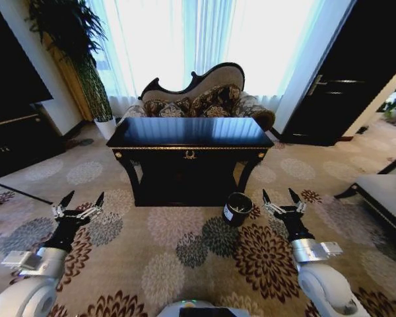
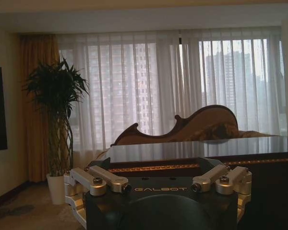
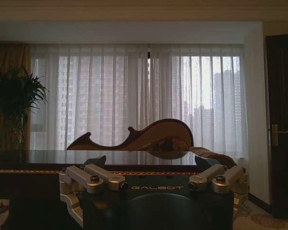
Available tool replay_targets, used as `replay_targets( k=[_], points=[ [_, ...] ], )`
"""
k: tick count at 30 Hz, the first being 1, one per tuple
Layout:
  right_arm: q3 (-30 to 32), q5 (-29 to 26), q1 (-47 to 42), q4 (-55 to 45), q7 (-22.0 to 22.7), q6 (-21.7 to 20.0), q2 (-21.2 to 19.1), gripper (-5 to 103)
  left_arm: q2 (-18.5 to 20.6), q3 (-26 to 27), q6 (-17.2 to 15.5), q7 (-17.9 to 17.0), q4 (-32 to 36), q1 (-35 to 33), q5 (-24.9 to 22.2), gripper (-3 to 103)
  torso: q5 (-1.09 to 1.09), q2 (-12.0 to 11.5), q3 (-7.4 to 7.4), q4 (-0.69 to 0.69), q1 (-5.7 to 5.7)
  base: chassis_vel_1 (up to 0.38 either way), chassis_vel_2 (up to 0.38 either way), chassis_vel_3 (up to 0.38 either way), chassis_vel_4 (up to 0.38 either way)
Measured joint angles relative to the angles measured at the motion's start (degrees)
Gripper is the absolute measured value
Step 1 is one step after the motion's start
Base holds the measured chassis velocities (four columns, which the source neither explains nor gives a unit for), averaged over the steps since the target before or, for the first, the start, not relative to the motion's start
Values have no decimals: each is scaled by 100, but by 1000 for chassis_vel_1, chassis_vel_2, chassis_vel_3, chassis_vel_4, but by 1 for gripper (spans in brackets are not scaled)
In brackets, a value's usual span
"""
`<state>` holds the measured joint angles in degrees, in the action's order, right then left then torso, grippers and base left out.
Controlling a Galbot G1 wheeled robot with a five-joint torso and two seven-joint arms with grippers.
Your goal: Move to the front of the table and place the trash on the table into the trash bin.
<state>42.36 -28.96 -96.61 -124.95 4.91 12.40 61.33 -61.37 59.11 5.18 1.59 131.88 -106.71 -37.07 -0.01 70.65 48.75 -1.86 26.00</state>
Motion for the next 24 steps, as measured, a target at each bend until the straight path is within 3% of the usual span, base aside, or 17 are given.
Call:
replay_targets(
  k=[11,24],
  points=[
    [0,0,-6,0,0,0,1,100,0,0,0,0,0,-2,0,100,0,6,-3,-1,-8,205,-206,-205,194],
    [-1,0,0,0,0,0,1,100,0,0,0,0,0,0,0,100,0,0,0,0,-1,-3,8,7,-6]
  ],
)
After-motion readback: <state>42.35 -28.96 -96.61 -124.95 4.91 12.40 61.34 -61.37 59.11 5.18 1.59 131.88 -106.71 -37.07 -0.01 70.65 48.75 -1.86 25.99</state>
